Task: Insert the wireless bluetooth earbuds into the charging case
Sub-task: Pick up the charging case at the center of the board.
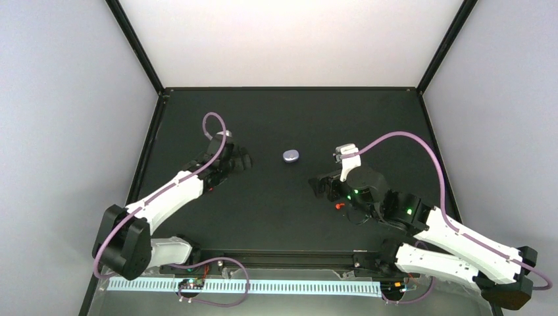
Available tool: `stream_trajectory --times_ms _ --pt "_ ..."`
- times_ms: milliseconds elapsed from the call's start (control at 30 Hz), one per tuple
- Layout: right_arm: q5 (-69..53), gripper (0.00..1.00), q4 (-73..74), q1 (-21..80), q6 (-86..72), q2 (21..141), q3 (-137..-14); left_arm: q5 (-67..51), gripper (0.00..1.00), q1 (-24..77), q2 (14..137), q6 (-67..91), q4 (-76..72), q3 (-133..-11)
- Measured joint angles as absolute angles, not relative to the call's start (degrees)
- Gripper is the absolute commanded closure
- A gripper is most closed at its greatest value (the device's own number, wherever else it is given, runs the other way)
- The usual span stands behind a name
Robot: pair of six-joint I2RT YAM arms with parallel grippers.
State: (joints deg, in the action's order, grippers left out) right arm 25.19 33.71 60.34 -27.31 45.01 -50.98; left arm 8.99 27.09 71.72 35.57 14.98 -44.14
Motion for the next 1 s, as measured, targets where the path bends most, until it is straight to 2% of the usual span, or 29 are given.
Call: stream_trajectory --times_ms 167,300,433,800,1000 --pt "24.12 0.01 32.91 60.34 -27.33 46.15 -50.94 10.46 0.01 21.28 75.09 33.47 17.98 -42.3" --pt "23.66 0.01 32.75 60.34 -27.33 46.17 -50.87 9.85 0.01 18.57 84.31 31.0 20.45 -46.78" --pt "23.38 0.01 32.88 60.34 -27.33 46.02 -50.87 7.86 0.01 17.63 92.73 28.16 21.1 -53.39" --pt "23.35 0.01 33.63 60.34 -27.16 44.86 -50.85 6.07 0.01 17.43 101.21 21.43 20.99 -59.27" --pt "22.79 0.01 33.61 60.34 -26.92 46.22 -50.85 5.63 0.12 17.32 103.9 19.79 21.28 -61.73"
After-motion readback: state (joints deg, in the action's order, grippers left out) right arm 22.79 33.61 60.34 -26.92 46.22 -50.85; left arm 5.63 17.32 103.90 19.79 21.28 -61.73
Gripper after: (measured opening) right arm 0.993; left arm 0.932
